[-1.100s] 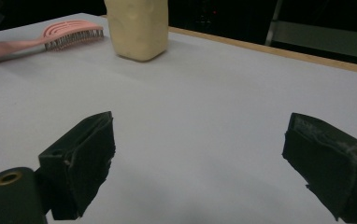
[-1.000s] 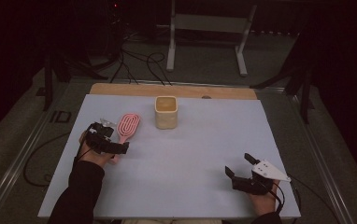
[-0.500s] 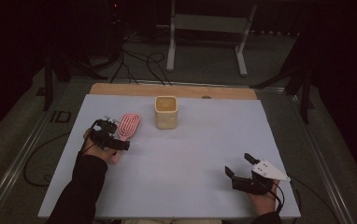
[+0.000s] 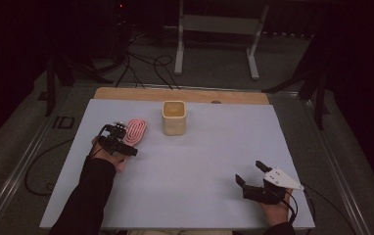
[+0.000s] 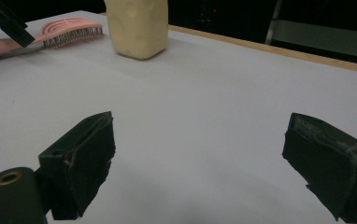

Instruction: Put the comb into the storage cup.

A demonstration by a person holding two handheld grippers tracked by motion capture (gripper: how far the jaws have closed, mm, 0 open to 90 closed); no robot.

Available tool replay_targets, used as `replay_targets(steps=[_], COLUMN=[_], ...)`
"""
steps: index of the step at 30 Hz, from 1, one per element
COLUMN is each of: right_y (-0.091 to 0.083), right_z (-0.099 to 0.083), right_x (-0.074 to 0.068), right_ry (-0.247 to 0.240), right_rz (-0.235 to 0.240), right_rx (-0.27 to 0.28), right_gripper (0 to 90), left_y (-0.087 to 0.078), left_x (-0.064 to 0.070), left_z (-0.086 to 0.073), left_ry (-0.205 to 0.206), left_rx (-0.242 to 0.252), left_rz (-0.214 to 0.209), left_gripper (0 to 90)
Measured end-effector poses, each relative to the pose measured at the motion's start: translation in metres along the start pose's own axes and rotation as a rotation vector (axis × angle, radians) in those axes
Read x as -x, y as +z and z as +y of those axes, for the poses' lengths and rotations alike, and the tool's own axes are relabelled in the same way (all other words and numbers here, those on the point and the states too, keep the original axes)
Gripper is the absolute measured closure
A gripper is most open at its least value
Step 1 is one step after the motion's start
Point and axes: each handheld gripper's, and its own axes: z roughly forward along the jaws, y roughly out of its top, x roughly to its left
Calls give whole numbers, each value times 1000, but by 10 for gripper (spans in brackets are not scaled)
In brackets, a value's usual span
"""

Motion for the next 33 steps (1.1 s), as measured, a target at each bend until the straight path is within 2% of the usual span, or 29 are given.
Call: replay_targets(steps=[6,12,15,20,27,33], right_y=[0,1,1,1,1,2], right_z=[0,0,0,0,0,0], right_x=[0,0,0,0,0,0], right_ry=[3,4,4,2,0,0], right_rz=[-3,-3,-3,-3,-3,-2], right_rx=[-3,-4,-5,-5,-7,-8], right_gripper=[92,92,92,92,92,92], left_y=[4,5,7,8,9,11], left_x=[-1,1,3,2,1,1], left_z=[4,8,9,13,20,25], left_ry=[-15,-14,-11,-25,-27,-11], left_rx=[-28,-34,-59,-56,-98,-140], left_rz=[2,-17,-20,-44,-57,-56], left_gripper=[224,385,457,528,625,650])
